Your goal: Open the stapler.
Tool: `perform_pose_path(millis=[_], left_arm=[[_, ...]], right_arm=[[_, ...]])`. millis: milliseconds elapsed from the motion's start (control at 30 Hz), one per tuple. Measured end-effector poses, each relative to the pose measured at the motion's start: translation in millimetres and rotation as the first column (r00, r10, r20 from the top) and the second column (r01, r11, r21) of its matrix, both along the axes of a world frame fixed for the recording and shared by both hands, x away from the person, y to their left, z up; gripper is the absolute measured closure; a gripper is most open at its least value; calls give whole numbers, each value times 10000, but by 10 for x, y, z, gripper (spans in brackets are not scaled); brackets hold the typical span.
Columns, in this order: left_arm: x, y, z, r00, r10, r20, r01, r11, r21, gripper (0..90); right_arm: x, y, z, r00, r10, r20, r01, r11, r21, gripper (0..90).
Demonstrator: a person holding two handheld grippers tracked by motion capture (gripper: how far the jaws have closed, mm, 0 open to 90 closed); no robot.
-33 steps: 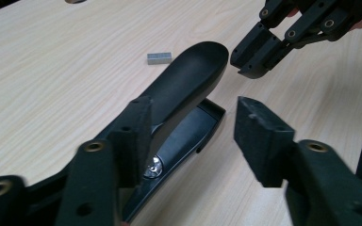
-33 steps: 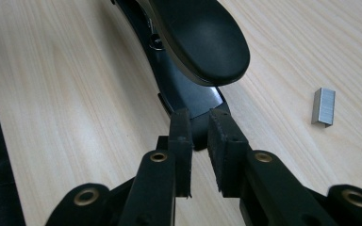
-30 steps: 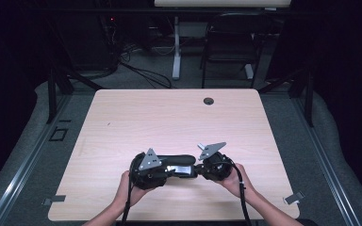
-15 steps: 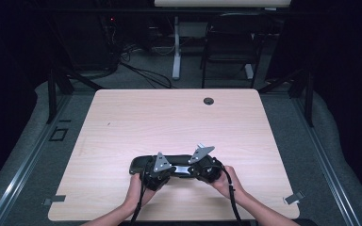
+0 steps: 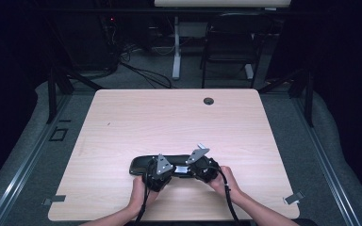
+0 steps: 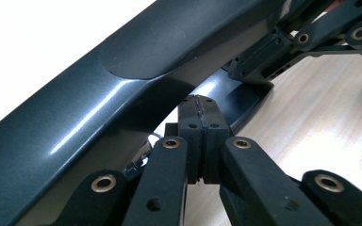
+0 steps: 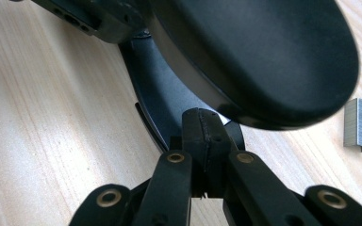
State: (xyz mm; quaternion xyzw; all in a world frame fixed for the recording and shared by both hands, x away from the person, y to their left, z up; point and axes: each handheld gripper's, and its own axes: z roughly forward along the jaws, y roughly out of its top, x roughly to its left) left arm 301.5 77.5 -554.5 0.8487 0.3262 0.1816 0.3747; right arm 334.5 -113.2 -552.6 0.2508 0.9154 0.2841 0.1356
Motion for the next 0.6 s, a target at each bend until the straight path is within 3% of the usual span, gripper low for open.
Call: perform_pose_path(millis=[133,333,600], left_arm=[[17,-12,-32,9999,111,-77,-111,9999,-27,897],[13,-21,-42,9995,260,173,-258,9996,-91,897],[3,-68,-68,9985,278,480,-272,9995,-143,897]], right_arm=[[-2,5,-5,10000,-58,66,57,10000,34,900],[1,-9,-10,10000,-37,30,36,9999,137,900],[-37,-21,-28,9991,112,404,-116,9999,99,900]])
